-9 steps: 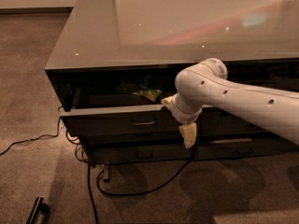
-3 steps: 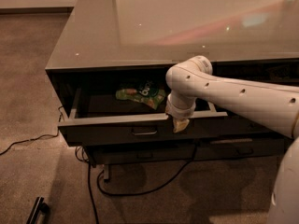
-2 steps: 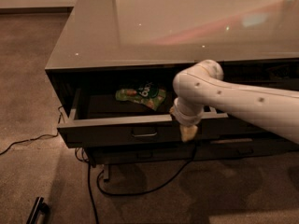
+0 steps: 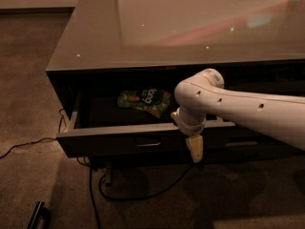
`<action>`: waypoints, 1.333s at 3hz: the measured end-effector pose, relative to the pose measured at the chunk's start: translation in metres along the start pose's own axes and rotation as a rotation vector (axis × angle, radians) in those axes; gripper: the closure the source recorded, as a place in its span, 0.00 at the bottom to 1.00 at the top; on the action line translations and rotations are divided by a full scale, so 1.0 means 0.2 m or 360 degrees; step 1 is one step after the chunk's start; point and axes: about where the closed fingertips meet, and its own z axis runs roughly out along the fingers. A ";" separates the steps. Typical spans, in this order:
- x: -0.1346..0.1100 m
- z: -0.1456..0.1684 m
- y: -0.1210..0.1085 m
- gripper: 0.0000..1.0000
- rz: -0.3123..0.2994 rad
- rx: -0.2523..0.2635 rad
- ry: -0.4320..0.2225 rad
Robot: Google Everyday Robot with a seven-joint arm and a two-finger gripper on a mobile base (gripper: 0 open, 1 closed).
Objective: Open top drawer
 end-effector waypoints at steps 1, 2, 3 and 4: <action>0.02 0.08 0.11 0.00 0.0094 -0.0032 -0.0075; 0.02 0.05 0.10 0.00 0.0094 -0.0032 -0.0075; 0.01 -0.01 0.20 0.00 0.0153 0.0000 -0.0057; 0.00 -0.09 0.31 0.00 0.0214 0.0058 -0.0037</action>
Offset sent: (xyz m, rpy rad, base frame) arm -0.0585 -0.0256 -0.0084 0.0787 0.0186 -0.1495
